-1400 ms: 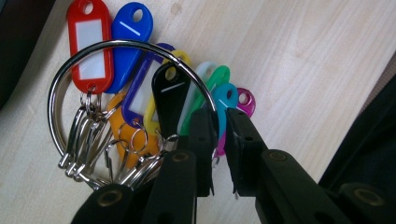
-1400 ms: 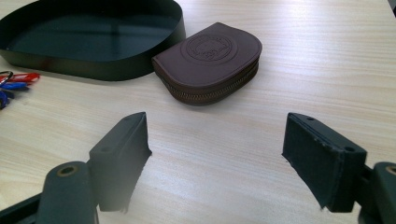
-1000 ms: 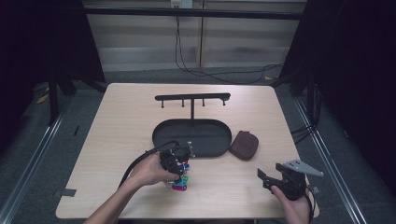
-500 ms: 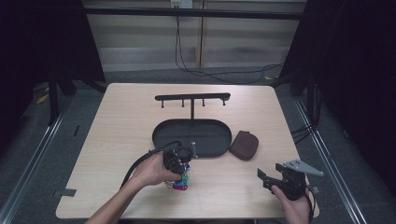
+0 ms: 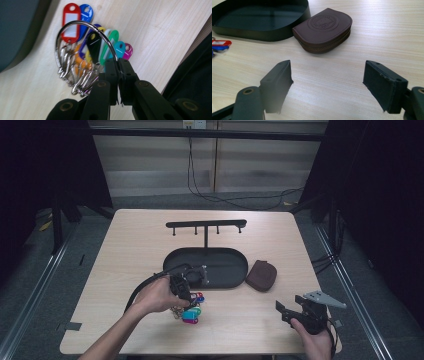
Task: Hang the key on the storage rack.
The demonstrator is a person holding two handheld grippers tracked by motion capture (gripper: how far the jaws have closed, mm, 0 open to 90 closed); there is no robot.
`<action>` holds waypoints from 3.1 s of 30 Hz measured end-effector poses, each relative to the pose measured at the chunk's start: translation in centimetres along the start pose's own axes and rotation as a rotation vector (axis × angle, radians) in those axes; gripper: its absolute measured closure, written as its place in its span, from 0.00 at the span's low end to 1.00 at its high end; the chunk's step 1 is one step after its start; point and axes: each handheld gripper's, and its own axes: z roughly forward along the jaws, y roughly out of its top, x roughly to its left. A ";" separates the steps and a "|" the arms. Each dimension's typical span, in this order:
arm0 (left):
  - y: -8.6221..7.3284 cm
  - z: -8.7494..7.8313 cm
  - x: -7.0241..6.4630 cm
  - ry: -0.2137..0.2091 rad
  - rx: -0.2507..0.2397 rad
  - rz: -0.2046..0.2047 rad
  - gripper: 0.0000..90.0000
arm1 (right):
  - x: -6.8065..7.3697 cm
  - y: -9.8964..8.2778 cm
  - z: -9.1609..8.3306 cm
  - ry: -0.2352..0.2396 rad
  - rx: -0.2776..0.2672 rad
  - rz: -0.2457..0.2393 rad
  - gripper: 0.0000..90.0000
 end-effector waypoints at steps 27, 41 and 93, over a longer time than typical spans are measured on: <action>-1.1 -4.6 1.0 0.056 -0.051 -0.064 0.98 | -0.1 -0.1 -0.2 -0.002 -0.002 0.007 0.25; -1.8 -7.1 1.0 0.058 -0.079 -0.050 0.98 | -0.1 -0.1 -0.1 -0.001 0.001 0.008 0.25; -1.9 -16.0 3.2 0.060 -0.122 -0.115 0.98 | -0.1 -0.1 -0.1 0.005 0.003 0.007 0.25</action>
